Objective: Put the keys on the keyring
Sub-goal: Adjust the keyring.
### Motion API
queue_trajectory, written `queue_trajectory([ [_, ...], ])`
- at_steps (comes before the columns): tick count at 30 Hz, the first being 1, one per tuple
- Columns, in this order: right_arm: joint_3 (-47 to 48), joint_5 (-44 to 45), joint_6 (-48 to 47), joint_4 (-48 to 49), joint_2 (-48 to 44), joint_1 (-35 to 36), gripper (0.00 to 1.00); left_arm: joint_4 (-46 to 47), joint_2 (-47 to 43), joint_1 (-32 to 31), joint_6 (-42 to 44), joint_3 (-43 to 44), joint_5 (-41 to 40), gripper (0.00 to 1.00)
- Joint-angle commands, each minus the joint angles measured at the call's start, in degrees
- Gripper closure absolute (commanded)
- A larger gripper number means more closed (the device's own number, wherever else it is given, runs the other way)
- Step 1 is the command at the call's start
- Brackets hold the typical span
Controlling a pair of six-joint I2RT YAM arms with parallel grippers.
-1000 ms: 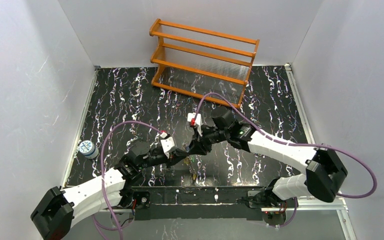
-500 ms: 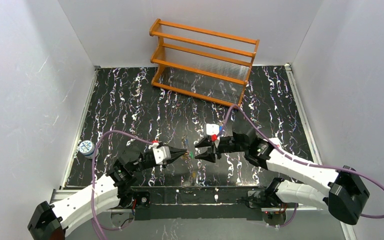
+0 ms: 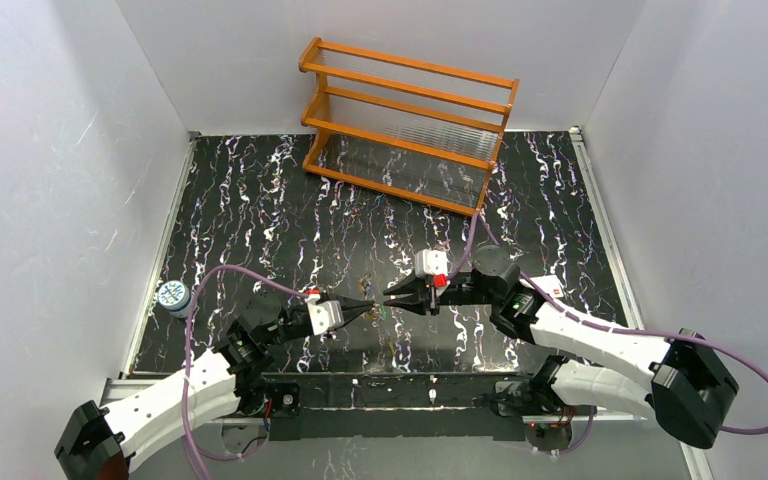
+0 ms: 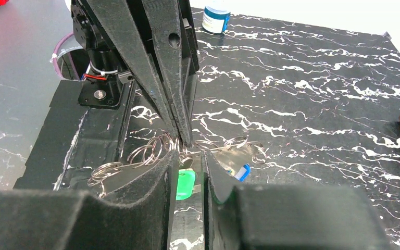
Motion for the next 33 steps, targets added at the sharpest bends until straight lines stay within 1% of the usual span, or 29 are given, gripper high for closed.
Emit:
queue_trajectory([
  [1, 1.0, -1.5, 0.9, 5.1, 1.2, 0.2, 0.69, 4.6, -0.1, -0.4, -0.5, 1.3, 1.0, 1.0],
  [8, 1.0, -3.8, -0.2, 5.0, 3.1, 0.3, 0.67, 5.7, -0.1, -0.5, -1.6, 1.2, 1.3, 1.0],
  [14, 1.7, -4.6, -1.0, 5.1, 4.9, 0.3, 0.68, 6.2, 0.1, -0.5, -2.3, 1.4, 1.7, 1.0],
  [15, 1.9, -4.8, -1.0, 5.3, 5.2, 0.3, 0.7, 6.3, 0.2, -0.5, -2.4, 1.5, 1.8, 1.0],
  [16, 2.2, -4.9, -1.1, 5.4, 5.4, 0.3, 0.75, 6.3, 0.3, -0.6, -2.6, 1.5, 1.9, 1.0],
  [19, 2.7, -5.3, -1.5, 5.2, 5.9, 0.3, 0.96, 6.4, 0.5, -0.5, -3.1, 1.5, 2.0, 1.0],
  [20, 3.0, -5.2, -1.6, 4.9, 6.0, 0.3, 0.99, 6.4, 0.5, -0.5, -3.2, 1.4, 1.9, 1.0],
  [26, 5.0, -3.4, -5.0, -2.3, 4.6, 0.3, 0.99, 4.9, -0.1, -0.5, -4.0, 0.7, -0.9, 1.0],
  [28, 5.8, -2.6, -6.5, -5.5, 3.9, 0.3, 0.99, 2.1, -0.7, -0.5, -3.4, 1.6, -2.2, 0.91],
  [30, 6.8, -1.4, -7.6, -8.8, 3.7, 0.3, 0.99, -1.0, -1.0, -0.5, -2.7, 2.8, -4.0, 0.9],
  [33, 9.2, -0.1, -8.7, -14.6, 4.2, 0.3, 0.99, -8.0, -0.7, -0.5, -1.0, 5.8, -7.0, 0.82],
])
